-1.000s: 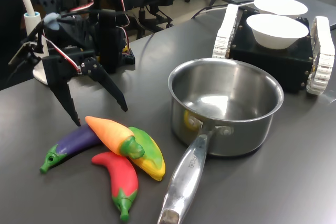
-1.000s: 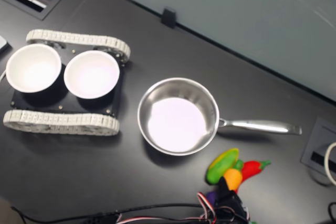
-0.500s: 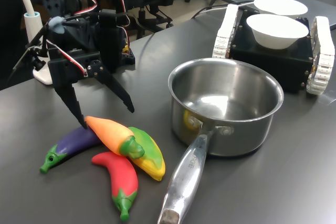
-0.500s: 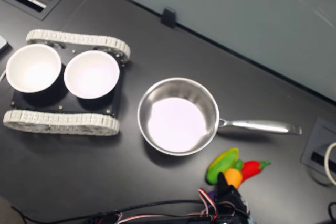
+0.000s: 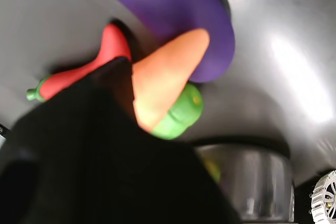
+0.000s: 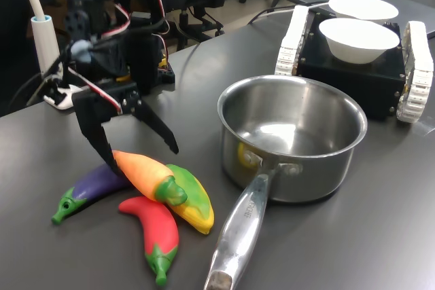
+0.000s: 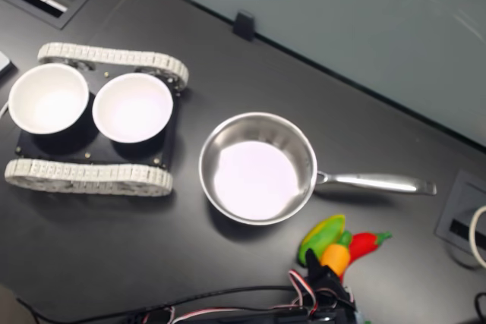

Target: Pick up the carrot and place them in the pan

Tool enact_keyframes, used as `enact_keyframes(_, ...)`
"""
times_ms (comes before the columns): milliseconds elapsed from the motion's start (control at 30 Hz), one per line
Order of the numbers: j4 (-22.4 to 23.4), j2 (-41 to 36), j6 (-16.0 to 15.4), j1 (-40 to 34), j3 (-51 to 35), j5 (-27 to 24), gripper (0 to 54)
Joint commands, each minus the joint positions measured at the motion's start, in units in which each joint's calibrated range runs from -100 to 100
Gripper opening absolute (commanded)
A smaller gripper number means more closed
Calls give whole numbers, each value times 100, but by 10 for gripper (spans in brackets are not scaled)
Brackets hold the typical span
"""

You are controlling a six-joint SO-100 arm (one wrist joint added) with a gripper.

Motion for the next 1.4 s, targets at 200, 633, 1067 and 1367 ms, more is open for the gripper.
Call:
enact_keyframes(200,-689,-71,42,-170,330,-24,344)
enact_keyframes(633,-740,-71,67,-170,557,29,275)
enact_keyframes(1067,-1150,-105,135,-204,1030,39,72)
enact_keyframes(1367,-1227,-181,101,-250,894,-122,4)
